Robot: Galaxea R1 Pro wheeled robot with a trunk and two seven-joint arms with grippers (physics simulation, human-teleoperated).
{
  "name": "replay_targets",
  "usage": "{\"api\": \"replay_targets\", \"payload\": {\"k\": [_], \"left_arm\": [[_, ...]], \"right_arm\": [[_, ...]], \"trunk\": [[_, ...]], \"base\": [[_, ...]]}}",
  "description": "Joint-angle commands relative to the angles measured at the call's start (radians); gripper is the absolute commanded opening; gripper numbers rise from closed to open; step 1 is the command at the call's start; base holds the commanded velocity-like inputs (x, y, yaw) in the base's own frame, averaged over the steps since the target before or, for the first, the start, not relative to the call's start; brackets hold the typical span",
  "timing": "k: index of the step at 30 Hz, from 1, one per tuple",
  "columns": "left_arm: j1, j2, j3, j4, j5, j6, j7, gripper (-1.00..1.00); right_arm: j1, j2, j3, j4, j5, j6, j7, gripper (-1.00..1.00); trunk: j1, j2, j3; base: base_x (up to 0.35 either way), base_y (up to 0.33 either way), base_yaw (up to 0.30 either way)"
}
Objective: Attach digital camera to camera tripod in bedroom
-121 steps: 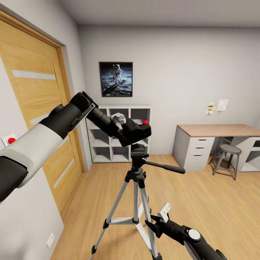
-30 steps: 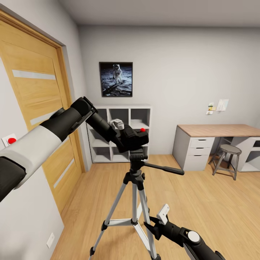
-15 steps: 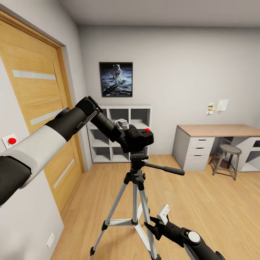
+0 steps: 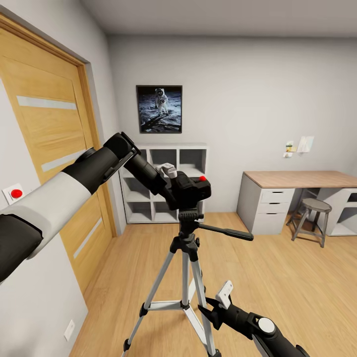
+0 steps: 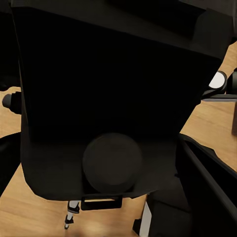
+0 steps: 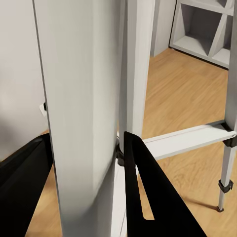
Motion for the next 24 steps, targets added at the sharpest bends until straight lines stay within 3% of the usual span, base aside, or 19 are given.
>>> {"api": "replay_targets", "payload": {"k": [1, 24], "left_arm": [[0.000, 0.000, -0.017, -0.001, -0.002, 0.010, -0.011, -1.00], [0.000, 0.000, -0.017, -0.009, -0.002, 0.010, -0.011, -1.00]], "right_arm": [[0.000, -0.001, 0.019, 0.004, 0.011, 0.078, -0.001, -1.00], [0.000, -0.001, 0.019, 0.005, 0.011, 0.077, -0.001, -1.00]], "trunk": [[0.001, 0.000, -0.001], [0.001, 0.000, -0.001]], "base": [[0.000, 0.000, 0.000], [0.000, 0.000, 0.000]]}}
